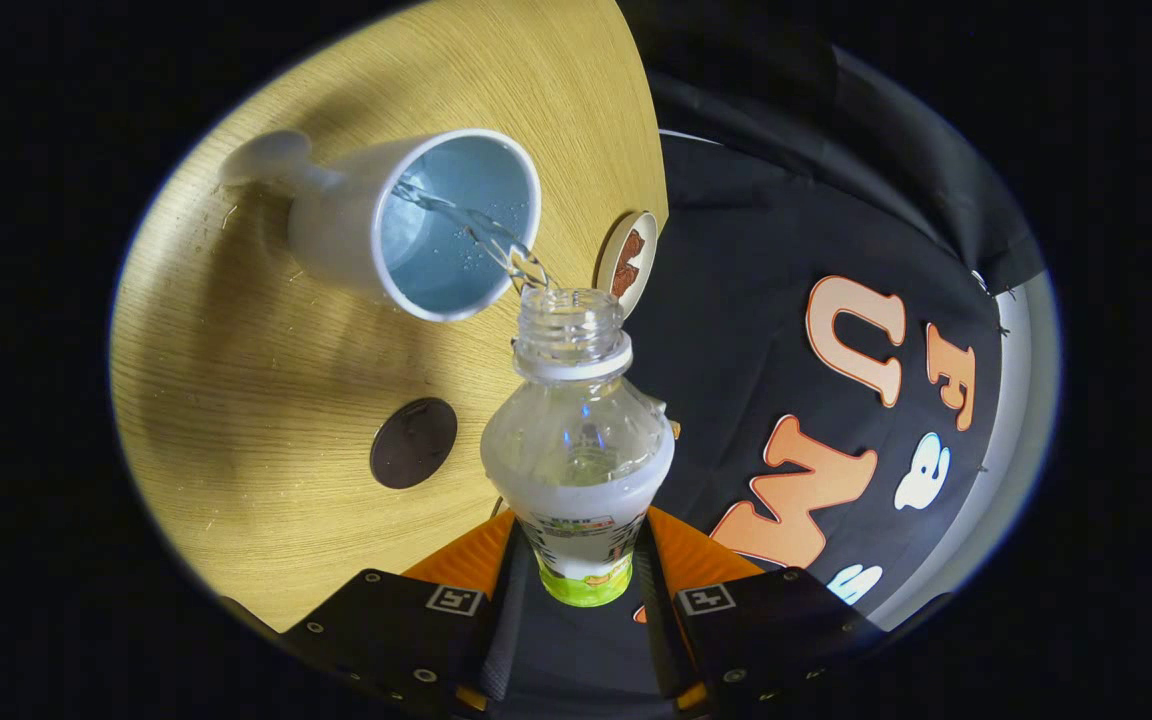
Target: Take the bottle from table, then pour the juice into the cup, finally place the bottle on the coaster
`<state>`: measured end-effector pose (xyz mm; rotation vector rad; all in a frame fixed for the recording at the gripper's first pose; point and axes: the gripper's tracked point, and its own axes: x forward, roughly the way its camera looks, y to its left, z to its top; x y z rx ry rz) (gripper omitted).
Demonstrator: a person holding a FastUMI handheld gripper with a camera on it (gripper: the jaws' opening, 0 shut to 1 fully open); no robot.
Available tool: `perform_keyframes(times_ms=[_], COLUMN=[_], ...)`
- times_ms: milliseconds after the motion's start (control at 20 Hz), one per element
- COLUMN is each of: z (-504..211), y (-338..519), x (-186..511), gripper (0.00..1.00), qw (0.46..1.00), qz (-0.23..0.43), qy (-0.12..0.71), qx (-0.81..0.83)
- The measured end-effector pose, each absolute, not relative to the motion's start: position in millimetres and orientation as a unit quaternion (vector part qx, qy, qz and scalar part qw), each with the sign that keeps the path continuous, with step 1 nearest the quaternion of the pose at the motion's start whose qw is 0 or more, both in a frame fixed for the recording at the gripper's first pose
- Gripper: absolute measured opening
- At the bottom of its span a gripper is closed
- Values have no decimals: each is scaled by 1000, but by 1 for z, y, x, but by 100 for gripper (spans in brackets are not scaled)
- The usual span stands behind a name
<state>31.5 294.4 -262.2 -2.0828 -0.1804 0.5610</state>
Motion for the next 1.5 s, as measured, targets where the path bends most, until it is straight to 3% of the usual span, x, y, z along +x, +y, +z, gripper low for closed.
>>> perform_keyframes(times_ms=[1500], z=[-245], y=[312], x=[33], gripper=[56], qw=[409], qz=[227], qy=[-103], qx=[-878])
